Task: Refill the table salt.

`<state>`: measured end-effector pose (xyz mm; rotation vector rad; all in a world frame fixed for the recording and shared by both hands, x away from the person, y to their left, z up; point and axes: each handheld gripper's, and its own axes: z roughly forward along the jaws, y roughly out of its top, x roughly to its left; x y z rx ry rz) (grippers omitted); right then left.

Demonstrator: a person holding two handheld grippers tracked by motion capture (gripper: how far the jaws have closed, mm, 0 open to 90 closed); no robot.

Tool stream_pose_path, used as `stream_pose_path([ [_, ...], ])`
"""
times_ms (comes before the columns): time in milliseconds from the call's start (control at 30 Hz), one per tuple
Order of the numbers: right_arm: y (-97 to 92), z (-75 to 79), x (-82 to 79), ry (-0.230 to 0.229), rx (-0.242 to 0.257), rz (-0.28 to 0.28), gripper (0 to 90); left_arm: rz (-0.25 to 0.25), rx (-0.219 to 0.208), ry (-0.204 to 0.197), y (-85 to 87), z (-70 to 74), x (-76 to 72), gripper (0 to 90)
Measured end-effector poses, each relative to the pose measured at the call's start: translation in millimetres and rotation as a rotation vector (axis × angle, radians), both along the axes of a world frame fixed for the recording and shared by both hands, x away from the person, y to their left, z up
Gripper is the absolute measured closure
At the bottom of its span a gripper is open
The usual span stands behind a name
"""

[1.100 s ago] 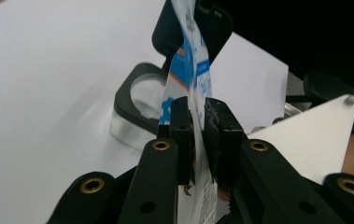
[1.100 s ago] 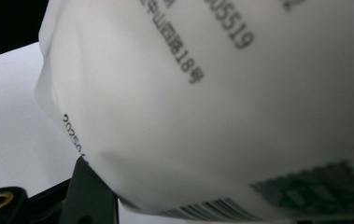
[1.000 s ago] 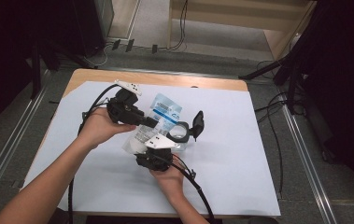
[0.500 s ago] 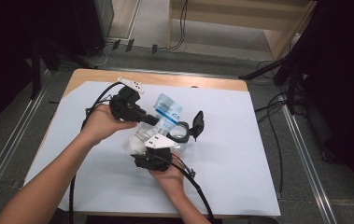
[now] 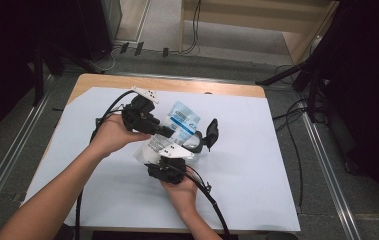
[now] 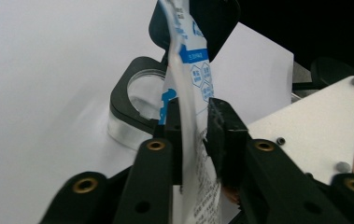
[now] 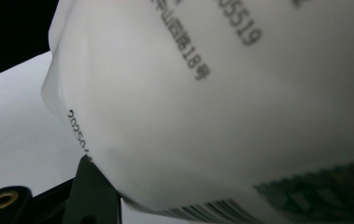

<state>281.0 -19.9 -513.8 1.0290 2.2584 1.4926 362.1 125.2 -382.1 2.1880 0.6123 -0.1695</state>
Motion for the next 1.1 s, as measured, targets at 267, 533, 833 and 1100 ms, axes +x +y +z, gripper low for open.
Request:
stream_pose_path([
  [267,0.5,-0.7,-0.5,-0.003,0.002,0.007,49.4,0.018,-0.001,0.002,7.2,1.5,-2.6,77.3],
  [533,-2.4,0.1,0.1,0.0,0.007,0.018,49.9,0.034,-0.014,0.017,13.2,3.9,-1.7,86.0],
  [833,-0.7,-2.1,3.3,0.047,0.028,0.029,50.2,0.036,0.063,0.021,0.1,2.8,4.5,90.0],
  [1100,-2.7,-1.7,7.4,0.093,0.088,0.022,50.4,0.048,0.067,0.048,-7.8,2.4,12.6,90.0],
])
